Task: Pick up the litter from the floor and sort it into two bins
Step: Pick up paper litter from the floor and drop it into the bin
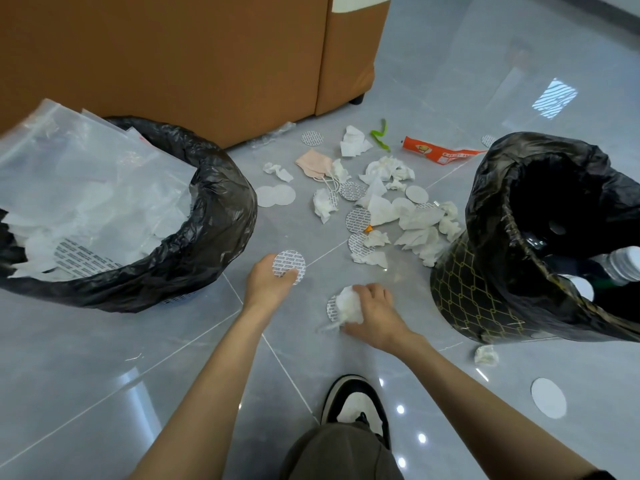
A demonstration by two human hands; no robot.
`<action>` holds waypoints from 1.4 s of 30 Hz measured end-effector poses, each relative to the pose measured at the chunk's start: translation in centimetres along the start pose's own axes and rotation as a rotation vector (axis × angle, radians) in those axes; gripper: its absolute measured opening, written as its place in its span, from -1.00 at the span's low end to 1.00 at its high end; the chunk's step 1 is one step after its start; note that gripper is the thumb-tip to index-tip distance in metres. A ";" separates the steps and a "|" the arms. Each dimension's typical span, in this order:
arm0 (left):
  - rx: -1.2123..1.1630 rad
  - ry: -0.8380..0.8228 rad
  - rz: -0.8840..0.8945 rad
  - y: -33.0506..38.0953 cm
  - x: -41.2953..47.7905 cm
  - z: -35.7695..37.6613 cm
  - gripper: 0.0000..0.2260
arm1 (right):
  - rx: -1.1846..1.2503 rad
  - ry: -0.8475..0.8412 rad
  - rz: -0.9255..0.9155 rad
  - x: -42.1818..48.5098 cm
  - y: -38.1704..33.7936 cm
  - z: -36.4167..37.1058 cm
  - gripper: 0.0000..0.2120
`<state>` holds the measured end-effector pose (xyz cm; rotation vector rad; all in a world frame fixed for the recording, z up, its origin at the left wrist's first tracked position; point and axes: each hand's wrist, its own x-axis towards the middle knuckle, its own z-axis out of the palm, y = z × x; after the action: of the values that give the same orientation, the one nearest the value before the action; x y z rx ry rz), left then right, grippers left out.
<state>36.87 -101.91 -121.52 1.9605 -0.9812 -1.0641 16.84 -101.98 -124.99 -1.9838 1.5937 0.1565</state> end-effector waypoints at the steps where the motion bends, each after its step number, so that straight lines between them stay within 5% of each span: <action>1: 0.000 -0.001 0.000 -0.1 0.0 -0.1 -0.76 | -0.014 0.001 0.006 0.2 -0.3 0.1 -0.22; 16: 0.025 -0.001 -0.012 -0.4 -0.3 -1.5 -0.74 | -0.276 -0.120 -0.091 2.2 -4.1 0.2 -0.43; 25: 0.033 0.011 -0.035 -0.7 -0.8 -2.3 -0.75 | -0.122 -0.260 -0.079 3.5 -4.8 0.9 -0.59; 29: 0.039 0.008 -0.036 -0.6 -1.0 -2.8 -0.76 | 0.008 -0.367 -0.088 3.5 -4.8 0.5 -0.57; 33: 0.014 0.004 -0.018 0.6 -1.3 -3.5 -0.77 | 0.381 -0.387 0.012 2.2 -4.8 -0.7 -0.83; 38: -0.114 -0.029 0.055 3.0 -2.1 -4.8 -0.80 | 0.802 -0.214 0.055 -0.1 -6.2 -4.1 -0.96; 42: -0.243 -0.007 0.155 5.8 -2.8 -6.7 -0.83 | 0.956 -0.041 0.035 -0.5 -8.6 -7.6 -0.78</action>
<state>40.04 -100.91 -112.86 1.6590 -0.9436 -1.0507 22.67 -104.36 -115.40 -1.1890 1.3019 -0.4688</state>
